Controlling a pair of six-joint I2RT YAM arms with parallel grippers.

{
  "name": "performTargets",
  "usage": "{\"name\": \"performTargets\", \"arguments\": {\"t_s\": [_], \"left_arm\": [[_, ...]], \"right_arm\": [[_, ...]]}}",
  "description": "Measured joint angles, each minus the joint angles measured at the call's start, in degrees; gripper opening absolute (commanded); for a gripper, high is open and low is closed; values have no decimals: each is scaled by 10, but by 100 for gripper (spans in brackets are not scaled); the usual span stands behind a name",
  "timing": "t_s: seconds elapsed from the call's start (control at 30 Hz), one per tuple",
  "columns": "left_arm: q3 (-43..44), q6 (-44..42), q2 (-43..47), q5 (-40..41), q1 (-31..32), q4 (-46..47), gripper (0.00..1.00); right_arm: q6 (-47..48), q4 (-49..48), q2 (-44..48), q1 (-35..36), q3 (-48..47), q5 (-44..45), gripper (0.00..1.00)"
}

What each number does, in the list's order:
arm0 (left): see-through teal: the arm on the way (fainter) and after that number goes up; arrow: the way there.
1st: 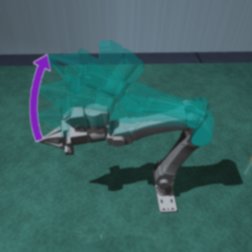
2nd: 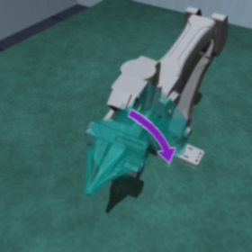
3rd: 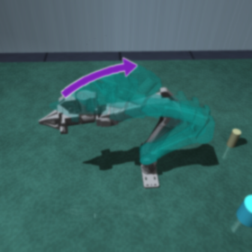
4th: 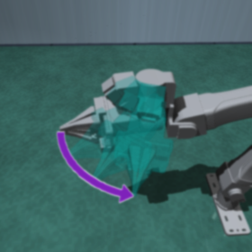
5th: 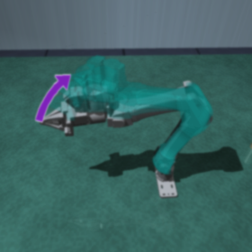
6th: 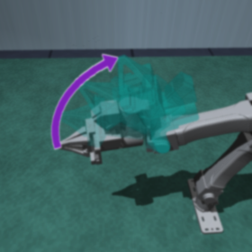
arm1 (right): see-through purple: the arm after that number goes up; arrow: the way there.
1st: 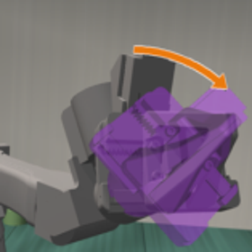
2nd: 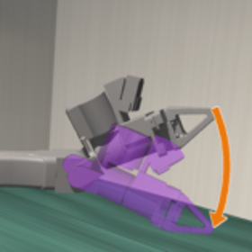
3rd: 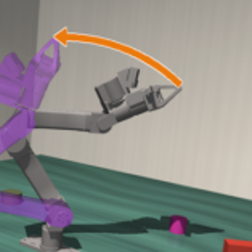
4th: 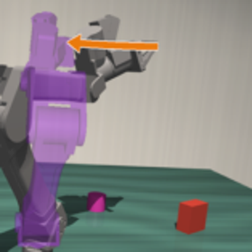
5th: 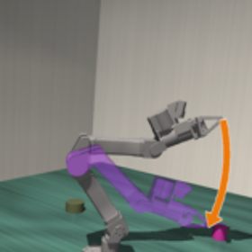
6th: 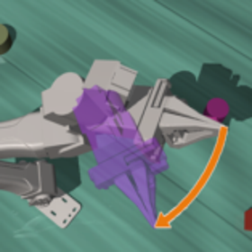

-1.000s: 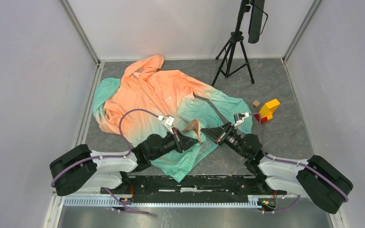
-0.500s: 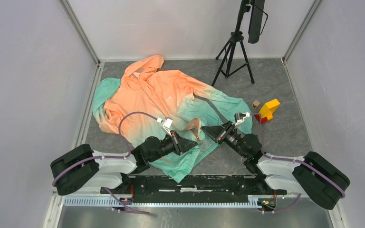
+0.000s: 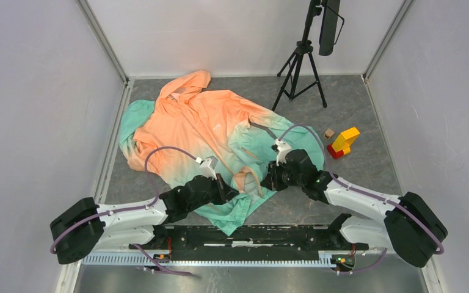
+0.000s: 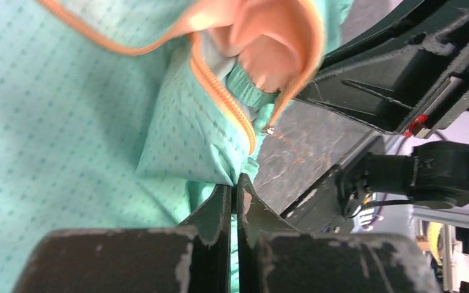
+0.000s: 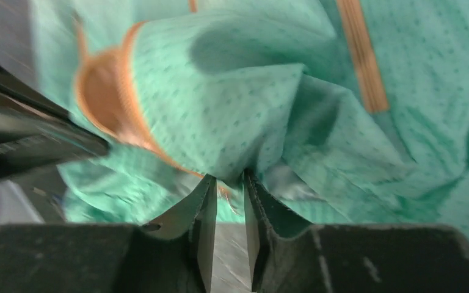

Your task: Zip up the jacket

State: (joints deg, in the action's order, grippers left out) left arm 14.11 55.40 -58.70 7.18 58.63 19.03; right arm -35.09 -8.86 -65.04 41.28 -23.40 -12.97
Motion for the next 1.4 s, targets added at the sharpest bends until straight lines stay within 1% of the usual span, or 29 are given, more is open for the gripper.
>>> {"name": "performTargets", "arguments": {"t_s": [0.07, 0.13, 0.17, 0.27, 0.37, 0.5, 0.6, 0.67, 0.97, 1.17, 1.23, 1.27, 1.4], "left_arm": [[0, 0, -1, 1, 0, -23, 2], [0, 0, -2, 2, 0, -35, 2], [0, 0, -3, 2, 0, -38, 2], [0, -1, -7, 2, 0, -42, 2], [0, -1, -9, 2, 0, -42, 2], [0, -2, -9, 2, 0, -42, 2], [1, -2, -10, 0, 0, -42, 2], [1, -2, -10, -1, 0, -42, 2], [1, -2, 8, -3, 0, -44, 2], [1, -2, 10, -3, 0, -44, 2], [1, -2, 10, -3, 0, -44, 2], [1, -2, 10, -3, 0, -44, 2], [1, -2, 9, -4, 0, -44, 2]], "right_arm": [[67, 88, -15, 5, -32, 5, 44], [120, 165, -17, 17, -57, 27, 48], [145, 203, -15, 27, -70, 40, 48], [196, 273, 2, 52, -97, 61, 47], [228, 298, 15, 69, -108, 64, 46], [239, 287, 7, 80, -102, 51, 46], [226, 247, -4, 80, -86, 47, 52], [210, 220, -8, 80, -76, 53, 54], [168, 129, -30, 80, -59, 76, 52], [165, 98, -53, 82, -39, 85, 45], [164, 89, -58, 82, -35, 86, 45], [163, 83, -60, 82, -33, 87, 46], [158, 75, -62, 82, -30, 87, 54]]}}
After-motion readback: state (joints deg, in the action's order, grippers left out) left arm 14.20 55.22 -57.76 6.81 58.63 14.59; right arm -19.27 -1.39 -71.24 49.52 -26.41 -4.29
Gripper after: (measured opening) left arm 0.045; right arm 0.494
